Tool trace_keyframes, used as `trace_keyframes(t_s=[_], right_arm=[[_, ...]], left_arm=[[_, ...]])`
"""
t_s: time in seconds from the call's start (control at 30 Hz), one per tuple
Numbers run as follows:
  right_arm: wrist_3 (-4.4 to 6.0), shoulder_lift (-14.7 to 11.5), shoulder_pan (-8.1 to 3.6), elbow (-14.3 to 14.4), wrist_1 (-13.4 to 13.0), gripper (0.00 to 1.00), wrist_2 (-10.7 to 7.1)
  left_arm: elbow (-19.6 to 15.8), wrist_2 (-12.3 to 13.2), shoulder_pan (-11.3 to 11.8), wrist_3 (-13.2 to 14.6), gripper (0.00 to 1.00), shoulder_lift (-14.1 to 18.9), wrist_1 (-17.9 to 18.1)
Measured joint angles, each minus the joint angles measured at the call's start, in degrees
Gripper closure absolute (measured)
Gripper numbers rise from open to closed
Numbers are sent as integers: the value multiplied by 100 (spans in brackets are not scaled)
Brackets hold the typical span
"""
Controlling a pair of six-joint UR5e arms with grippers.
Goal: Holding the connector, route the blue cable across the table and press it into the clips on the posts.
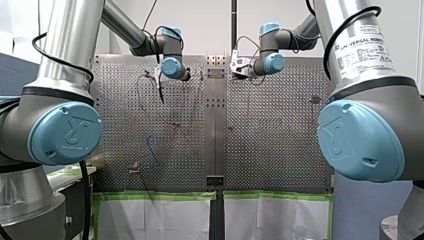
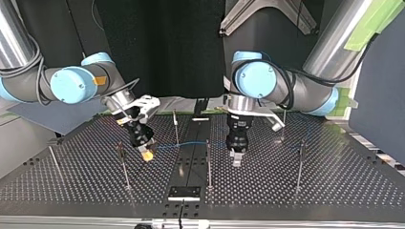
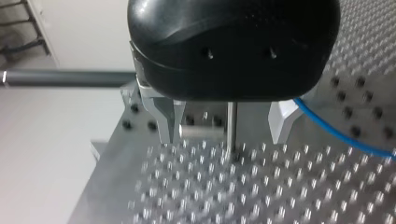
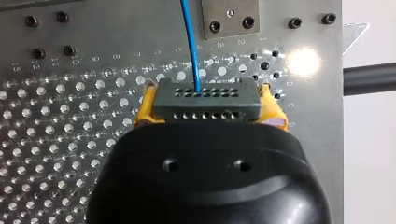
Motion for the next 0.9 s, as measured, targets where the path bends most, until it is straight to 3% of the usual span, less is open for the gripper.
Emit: trace_keyframes(t_s=[0.17, 0.53, 0.7, 0.9], right_arm=[[1, -1, 0, 0, 6, 100, 0], [21, -8, 0, 2, 33, 100, -7], [28, -13, -2, 3, 35, 100, -8], [41, -17, -7, 2, 36, 100, -8]], left_arm=[[-256, 40, -221, 22, 0, 254, -128], [-732, -443, -823, 50, 0, 828, -166], [-739, -495, -1049, 222, 0, 840, -187], [-533, -594, -1334, 426, 0, 613, -283]])
